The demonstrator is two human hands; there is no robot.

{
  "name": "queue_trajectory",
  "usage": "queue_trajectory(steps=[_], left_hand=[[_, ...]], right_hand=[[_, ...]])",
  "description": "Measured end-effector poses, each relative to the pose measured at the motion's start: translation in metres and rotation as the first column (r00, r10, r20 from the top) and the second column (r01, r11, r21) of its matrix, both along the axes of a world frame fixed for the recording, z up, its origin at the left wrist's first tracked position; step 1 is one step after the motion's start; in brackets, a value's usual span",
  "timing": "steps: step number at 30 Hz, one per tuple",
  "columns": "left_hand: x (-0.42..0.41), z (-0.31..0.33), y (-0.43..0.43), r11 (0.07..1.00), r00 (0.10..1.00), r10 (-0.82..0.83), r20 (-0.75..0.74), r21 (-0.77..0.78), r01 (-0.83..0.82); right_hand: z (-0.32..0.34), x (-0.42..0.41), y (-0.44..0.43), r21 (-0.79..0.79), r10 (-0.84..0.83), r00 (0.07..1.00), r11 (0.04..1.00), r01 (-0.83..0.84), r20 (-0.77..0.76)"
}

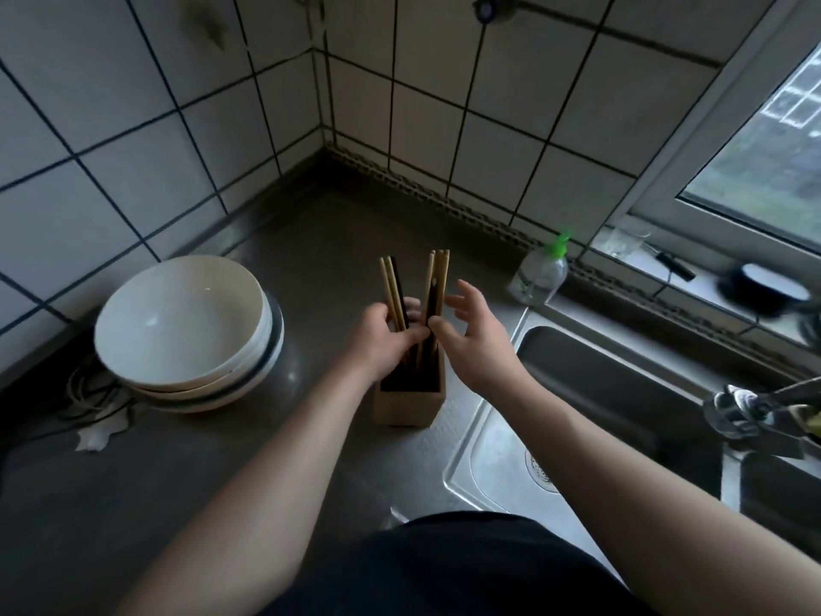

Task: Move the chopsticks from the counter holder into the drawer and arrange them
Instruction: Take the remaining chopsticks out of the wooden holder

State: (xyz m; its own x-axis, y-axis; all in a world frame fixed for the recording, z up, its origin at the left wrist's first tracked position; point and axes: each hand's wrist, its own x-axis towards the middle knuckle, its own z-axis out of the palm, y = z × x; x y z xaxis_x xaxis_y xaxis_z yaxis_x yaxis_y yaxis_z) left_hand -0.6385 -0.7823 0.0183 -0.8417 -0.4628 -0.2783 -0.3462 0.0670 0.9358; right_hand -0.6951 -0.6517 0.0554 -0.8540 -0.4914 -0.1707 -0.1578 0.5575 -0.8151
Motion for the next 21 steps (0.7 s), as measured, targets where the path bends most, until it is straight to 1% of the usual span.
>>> queue_trajectory(steps=[3,7,9,13,16,19,21], left_hand=[[-0.008,-0.002,0.001,0.999,0.999,-0.049,0.010,0.014,0.049],[-0.008,-0.008,0.004,0.998,1.000,-0.013,-0.016,0.060,0.014],[-0.005,-0.009,0.005,0.997,1.000,0.014,-0.023,0.072,-0.012],[0.002,-0.010,0.005,0.996,0.999,0.032,-0.014,0.078,-0.031],[0.006,-0.017,0.005,0.996,0.998,0.058,-0.003,0.071,-0.058],[0.010,-0.025,0.006,0.992,0.991,0.124,-0.043,0.036,-0.123],[0.013,-0.027,0.007,0.991,0.989,0.132,-0.069,0.010,-0.131]], right_hand=[[0.002,-0.006,-0.011,-0.106,-0.074,0.997,0.992,0.073,-0.006],[0.004,-0.013,-0.019,-0.207,-0.128,0.991,0.970,0.131,0.029],[0.004,-0.014,-0.021,-0.200,-0.126,0.991,0.971,0.132,0.043],[0.004,-0.012,-0.019,-0.160,-0.075,0.997,0.984,0.077,0.016],[0.001,-0.007,-0.017,-0.157,-0.062,0.998,0.986,0.062,0.005],[-0.004,-0.002,-0.015,-0.169,-0.107,0.994,0.979,0.111,0.033],[-0.007,0.001,-0.012,-0.186,-0.133,0.989,0.972,0.143,0.064]])
